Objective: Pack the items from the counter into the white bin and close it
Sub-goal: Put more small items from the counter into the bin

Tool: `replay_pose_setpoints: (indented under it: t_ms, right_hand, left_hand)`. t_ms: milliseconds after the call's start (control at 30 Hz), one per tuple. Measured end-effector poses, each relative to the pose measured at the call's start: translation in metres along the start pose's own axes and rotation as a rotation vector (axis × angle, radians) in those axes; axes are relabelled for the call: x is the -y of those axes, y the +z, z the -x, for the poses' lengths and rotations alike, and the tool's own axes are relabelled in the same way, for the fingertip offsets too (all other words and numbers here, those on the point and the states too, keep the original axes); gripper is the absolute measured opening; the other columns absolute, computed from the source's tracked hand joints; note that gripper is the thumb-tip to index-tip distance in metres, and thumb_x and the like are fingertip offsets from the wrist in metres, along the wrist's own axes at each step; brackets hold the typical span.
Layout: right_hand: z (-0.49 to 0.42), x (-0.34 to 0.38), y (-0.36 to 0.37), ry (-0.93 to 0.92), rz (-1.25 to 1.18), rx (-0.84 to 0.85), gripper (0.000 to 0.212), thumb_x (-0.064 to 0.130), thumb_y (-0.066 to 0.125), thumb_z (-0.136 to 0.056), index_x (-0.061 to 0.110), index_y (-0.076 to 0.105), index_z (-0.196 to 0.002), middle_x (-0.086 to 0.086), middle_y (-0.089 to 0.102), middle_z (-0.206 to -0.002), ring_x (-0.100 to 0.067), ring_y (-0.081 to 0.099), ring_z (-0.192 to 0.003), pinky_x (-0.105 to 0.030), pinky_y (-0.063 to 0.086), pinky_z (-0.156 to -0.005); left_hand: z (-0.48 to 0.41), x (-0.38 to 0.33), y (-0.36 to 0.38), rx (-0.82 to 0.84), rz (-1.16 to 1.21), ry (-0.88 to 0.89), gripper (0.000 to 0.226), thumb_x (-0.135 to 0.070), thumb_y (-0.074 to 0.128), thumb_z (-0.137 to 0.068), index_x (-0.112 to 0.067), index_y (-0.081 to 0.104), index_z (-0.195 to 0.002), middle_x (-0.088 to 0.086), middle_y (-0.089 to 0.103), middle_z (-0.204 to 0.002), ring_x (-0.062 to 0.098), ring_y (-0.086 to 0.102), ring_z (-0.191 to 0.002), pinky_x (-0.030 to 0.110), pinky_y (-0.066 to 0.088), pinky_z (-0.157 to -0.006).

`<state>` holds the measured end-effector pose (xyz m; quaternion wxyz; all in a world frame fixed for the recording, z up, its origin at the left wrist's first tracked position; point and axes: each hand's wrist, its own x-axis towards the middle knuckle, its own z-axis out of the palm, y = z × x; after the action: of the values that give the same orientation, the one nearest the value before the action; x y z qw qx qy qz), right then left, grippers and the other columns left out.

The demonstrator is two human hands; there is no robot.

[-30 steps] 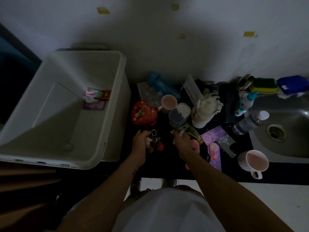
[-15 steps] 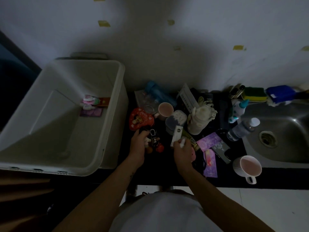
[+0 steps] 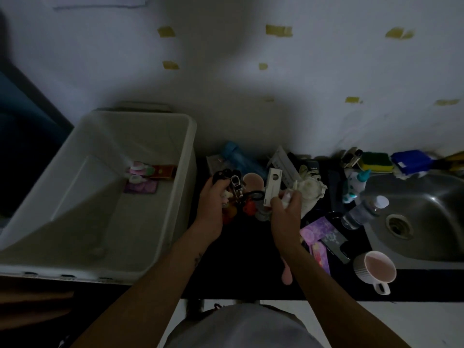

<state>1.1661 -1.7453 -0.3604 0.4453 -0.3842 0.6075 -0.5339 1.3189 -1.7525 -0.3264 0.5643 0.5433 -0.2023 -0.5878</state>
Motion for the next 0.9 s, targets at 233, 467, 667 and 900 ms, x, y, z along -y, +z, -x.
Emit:
replay_pose_setpoints:
  t_ms: [233,467,667,900]
  right_hand:
    - [0.008,0.046,0.040,-0.080,0.011,0.091,0.023,0.022,0.051,-0.079,0.030,0.053,-0.100,-0.001,0.066,-0.099,-0.019,0.067,-0.087,-0.041,0.059,-0.069]
    - [0.027,0.083,0.093,-0.157,0.163,0.275,0.029,0.028,0.047,-0.084,0.028,0.061,-0.110,0.002,0.069,-0.102,-0.021,0.067,-0.094,-0.054,0.055,-0.082]
    - [0.047,0.102,0.152,-0.229,0.214,0.361,0.024,0.017,0.048,-0.093,0.039,0.059,-0.093,0.021,0.069,-0.082,0.006,0.063,-0.070,-0.006,0.045,-0.057]
    - [0.068,0.095,0.205,-0.189,0.267,0.462,0.006,0.023,0.053,-0.094,0.027,0.057,-0.093,0.007,0.064,-0.092,-0.017,0.066,-0.083,-0.037,0.058,-0.065]
  left_hand:
    - [-0.001,-0.052,-0.020,0.052,0.058,0.051,0.038,-0.026,0.062,-0.082,-0.003,0.065,-0.113,0.017,0.072,-0.100,0.029,0.071,-0.089,0.036,0.057,-0.071]
    - [-0.007,-0.108,-0.076,0.042,0.116,0.070,0.041,-0.018,0.047,-0.097,0.004,0.053,-0.132,0.019,0.062,-0.112,0.030,0.063,-0.093,0.026,0.055,-0.062]
    - [-0.020,-0.143,-0.133,-0.014,0.143,0.070,0.027,-0.023,0.050,-0.096,-0.005,0.063,-0.112,0.008,0.064,-0.077,0.013,0.060,-0.054,0.014,0.042,-0.041]
    - [-0.037,-0.151,-0.192,-0.168,0.075,0.047,0.049,-0.038,0.059,-0.084,-0.009,0.062,-0.124,0.015,0.070,-0.114,0.034,0.067,-0.100,0.065,0.047,-0.090]
